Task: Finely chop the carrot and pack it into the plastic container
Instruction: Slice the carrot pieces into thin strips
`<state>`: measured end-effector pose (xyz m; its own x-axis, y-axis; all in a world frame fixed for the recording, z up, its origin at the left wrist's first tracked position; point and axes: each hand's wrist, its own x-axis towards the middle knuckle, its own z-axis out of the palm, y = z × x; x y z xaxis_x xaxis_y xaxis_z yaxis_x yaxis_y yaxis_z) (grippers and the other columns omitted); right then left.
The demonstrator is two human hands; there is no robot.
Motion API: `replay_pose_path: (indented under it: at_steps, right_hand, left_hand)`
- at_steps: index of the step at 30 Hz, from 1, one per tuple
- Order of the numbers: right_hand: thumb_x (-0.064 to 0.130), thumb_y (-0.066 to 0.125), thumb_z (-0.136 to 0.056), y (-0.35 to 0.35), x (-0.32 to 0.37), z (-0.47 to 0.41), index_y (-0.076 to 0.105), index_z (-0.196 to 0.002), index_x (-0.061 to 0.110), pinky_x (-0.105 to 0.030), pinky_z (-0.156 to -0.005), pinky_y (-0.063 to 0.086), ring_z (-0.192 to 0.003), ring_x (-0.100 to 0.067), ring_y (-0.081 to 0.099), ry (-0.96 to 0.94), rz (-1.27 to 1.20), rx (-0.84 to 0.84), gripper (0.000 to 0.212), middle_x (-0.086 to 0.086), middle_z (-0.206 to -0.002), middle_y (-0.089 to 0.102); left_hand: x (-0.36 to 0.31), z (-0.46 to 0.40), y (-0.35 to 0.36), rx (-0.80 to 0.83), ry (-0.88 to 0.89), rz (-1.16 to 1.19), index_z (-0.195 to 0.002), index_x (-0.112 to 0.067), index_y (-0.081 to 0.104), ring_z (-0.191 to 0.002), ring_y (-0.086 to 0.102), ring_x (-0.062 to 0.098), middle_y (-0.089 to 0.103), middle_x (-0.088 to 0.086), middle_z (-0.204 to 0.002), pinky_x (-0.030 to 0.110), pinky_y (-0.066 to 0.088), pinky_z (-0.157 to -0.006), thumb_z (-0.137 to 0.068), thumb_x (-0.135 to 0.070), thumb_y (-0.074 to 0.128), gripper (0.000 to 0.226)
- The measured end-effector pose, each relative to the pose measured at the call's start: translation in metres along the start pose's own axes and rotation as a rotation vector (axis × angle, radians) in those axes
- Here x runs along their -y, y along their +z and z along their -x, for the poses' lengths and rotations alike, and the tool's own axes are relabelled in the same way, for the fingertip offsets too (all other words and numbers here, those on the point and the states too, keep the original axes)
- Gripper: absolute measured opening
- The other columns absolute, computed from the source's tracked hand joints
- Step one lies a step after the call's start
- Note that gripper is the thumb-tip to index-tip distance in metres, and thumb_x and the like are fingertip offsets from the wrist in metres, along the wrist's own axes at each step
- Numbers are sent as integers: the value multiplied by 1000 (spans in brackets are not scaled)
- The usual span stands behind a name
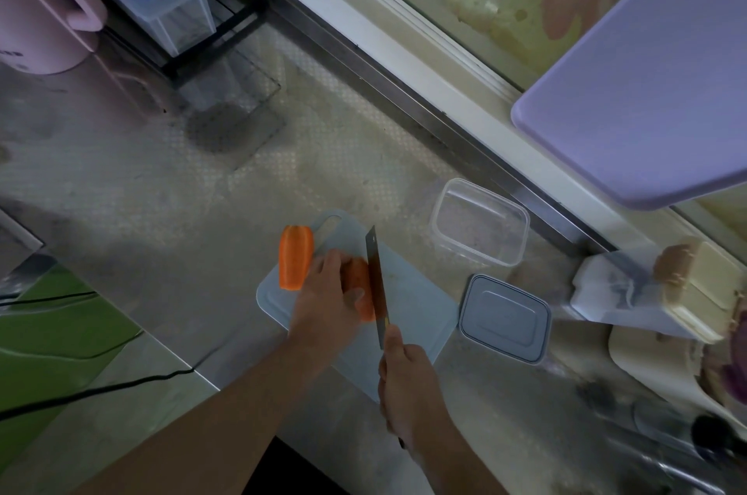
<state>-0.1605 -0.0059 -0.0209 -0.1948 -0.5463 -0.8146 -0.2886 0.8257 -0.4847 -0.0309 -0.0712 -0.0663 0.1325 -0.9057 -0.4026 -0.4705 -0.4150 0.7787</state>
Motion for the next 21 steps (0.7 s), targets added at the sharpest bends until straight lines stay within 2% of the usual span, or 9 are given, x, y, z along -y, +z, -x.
replay_pose_path:
  at_steps: [3,10,13,15,17,21]
  right_hand:
    - [67,32,-100,9,6,-18,45,-70,26,-25,-49,31,-47,-9,37,-18,42,-19,52,6,-61,42]
    - [63,34,-101,14,5,-33,45,-63,25,-25,-48,27,-46,-8,32,-78,-55,-45,55,5,-57,39]
    - [64,37,-100,13,-16,-26,47,-64,23,-27,-51,30,-50,-11,36,-57,-35,-51,55,3,-60,41]
    - [64,38,-100,8,-33,-17,50,-67,22,-27,-54,34,-54,-13,41,-35,-10,-54,56,0,-64,45]
    - [64,39,-99,2,-40,-6,50,-66,21,-24,-48,32,-52,-12,40,-24,-32,-45,55,0,-63,44]
    - [60,38,-102,-7,-20,5,44,-63,22,-23,-45,25,-44,-10,31,-48,-120,-41,55,4,-54,37]
  left_hand:
    - [0,0,0,7,4,8,-106,-25,53,-92,57,10,53,-12,-105,30,47,-82,-89,-7,69,29]
    - [-3,0,0,-4,-34,19,-106,-31,52,-93,55,1,52,-15,-106,22,41,-79,-90,-9,70,33]
    - [-5,1,0,-17,-44,44,-105,-29,51,-92,54,-1,50,-19,-102,13,37,-73,-92,-6,69,32]
    - [-5,2,0,-20,-42,48,-105,-28,50,-91,54,1,50,-19,-102,17,39,-74,-92,-7,70,32]
    - [-3,2,0,-14,-40,38,-106,-28,51,-91,55,4,52,-15,-104,24,41,-76,-91,-8,71,31]
    - [-2,0,0,4,-57,11,-106,-31,52,-86,54,3,54,-9,-105,24,41,-75,-92,-11,71,31]
